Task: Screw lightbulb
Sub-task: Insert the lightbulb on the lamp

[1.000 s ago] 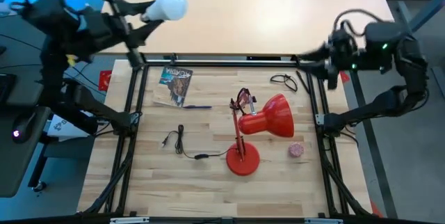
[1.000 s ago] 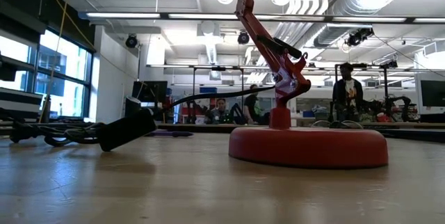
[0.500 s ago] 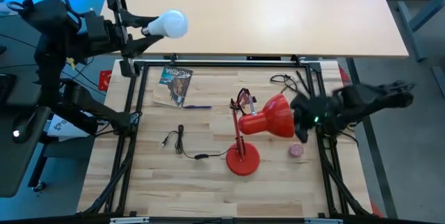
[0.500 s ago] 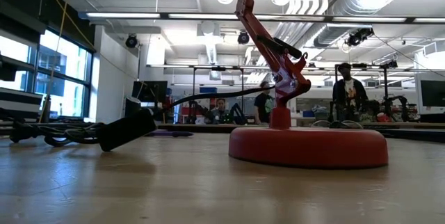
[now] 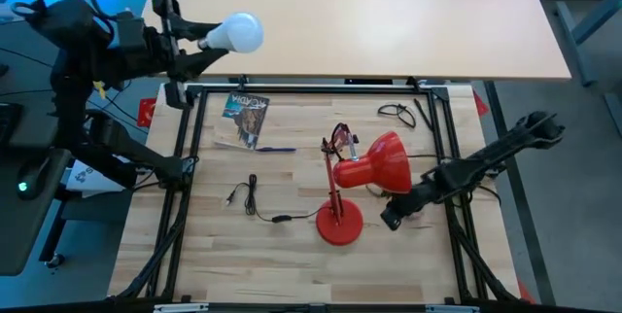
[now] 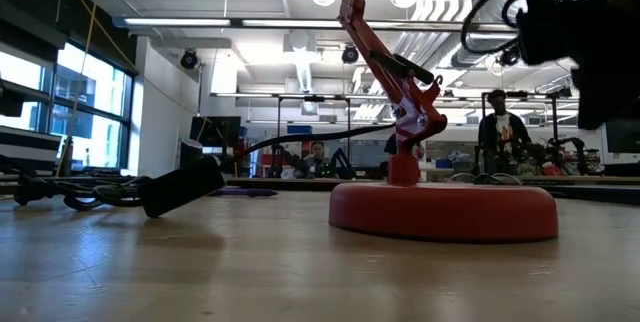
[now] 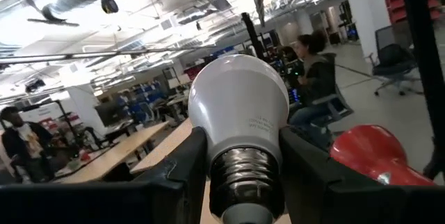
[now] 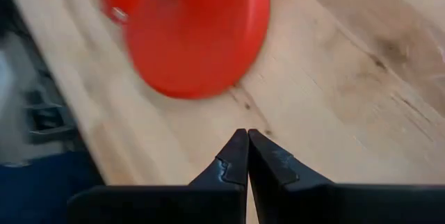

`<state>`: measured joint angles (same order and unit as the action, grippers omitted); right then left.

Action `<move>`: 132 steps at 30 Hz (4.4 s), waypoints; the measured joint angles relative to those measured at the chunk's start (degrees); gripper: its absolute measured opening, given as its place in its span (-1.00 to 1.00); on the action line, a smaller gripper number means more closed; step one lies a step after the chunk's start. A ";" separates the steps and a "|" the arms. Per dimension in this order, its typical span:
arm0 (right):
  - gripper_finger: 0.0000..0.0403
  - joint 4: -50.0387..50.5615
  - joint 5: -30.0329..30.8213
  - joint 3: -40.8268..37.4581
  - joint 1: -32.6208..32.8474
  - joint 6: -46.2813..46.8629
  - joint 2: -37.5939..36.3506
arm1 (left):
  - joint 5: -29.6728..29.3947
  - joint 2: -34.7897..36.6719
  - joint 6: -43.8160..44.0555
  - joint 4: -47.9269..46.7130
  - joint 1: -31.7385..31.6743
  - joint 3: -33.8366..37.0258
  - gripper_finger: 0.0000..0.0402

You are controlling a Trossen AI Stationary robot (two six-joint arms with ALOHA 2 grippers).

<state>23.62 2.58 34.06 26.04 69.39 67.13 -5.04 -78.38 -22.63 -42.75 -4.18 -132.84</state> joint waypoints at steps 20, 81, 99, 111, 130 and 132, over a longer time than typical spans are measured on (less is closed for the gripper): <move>-1.00 -20.71 0.08 1.15 0.38 -6.53 23.74 | -11.83 -3.31 3.99 1.91 0.65 0.02 -0.36; -1.00 -10.84 11.72 33.34 -15.71 -43.23 47.66 | -9.01 3.18 4.46 -2.50 0.97 0.00 -0.36; -1.00 -14.13 10.94 33.27 -19.16 -49.77 47.20 | -9.05 3.18 3.17 -2.44 0.97 0.00 -0.36; -1.00 -2.16 11.73 24.14 -19.70 -50.89 23.18 | -3.04 3.31 1.73 -2.02 0.93 0.02 -0.36; -0.55 -14.91 21.62 38.03 -19.69 -57.40 -12.07 | 6.50 -6.65 -9.86 14.38 0.08 0.04 -0.36; -0.29 -15.08 23.76 42.40 -19.69 -55.42 -10.56 | 7.02 -7.79 -11.05 15.71 -0.37 0.04 -0.36</move>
<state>8.54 26.33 76.46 6.35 13.97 56.56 1.98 -86.17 -33.69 -27.03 -4.54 -132.79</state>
